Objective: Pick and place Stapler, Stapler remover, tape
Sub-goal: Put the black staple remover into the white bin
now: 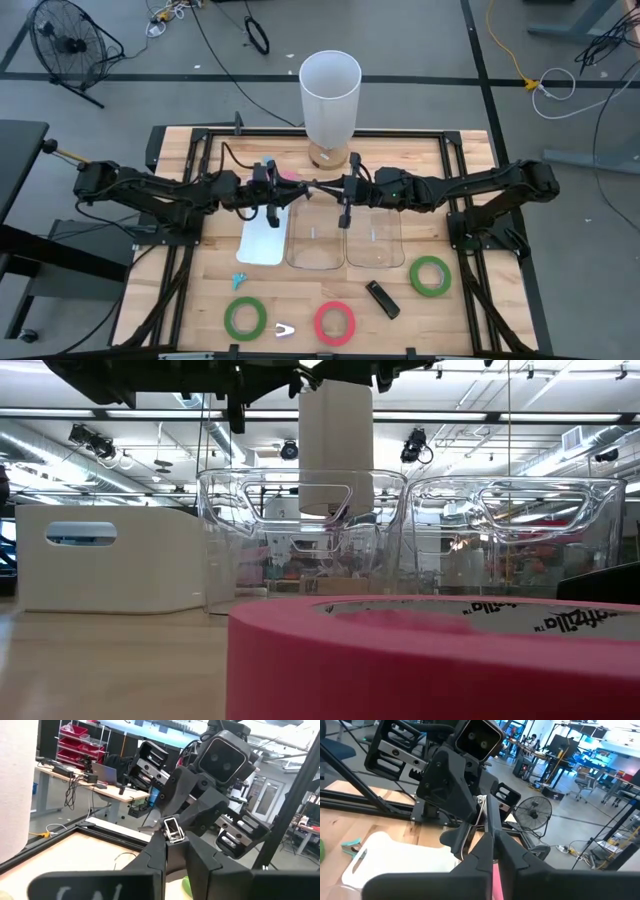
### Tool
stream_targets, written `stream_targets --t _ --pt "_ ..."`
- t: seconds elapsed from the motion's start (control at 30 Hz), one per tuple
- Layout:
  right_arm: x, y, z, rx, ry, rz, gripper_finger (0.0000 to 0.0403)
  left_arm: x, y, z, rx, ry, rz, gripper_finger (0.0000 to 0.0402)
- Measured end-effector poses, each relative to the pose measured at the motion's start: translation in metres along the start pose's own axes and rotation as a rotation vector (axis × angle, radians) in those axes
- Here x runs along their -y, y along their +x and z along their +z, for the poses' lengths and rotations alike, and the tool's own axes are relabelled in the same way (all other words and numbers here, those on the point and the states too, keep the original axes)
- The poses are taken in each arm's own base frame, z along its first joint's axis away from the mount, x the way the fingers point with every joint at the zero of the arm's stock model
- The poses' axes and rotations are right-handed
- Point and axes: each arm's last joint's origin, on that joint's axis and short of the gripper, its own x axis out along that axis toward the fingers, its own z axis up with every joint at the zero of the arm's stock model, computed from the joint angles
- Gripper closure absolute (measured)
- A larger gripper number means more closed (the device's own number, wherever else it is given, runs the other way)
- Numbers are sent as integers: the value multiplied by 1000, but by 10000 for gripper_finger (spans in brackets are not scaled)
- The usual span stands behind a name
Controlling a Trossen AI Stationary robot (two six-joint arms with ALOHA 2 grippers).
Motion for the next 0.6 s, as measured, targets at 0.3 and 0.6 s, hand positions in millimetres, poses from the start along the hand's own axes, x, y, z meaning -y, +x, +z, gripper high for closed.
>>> stream_targets --t 0.3,0.6 --pt "1 -1 0 -14 -5 -45 322 -2 0 -4 -42 13 21 358" --pt "7 -19 9 -51 -43 -75 240 -4 -5 -15 -188 -28 69 358"
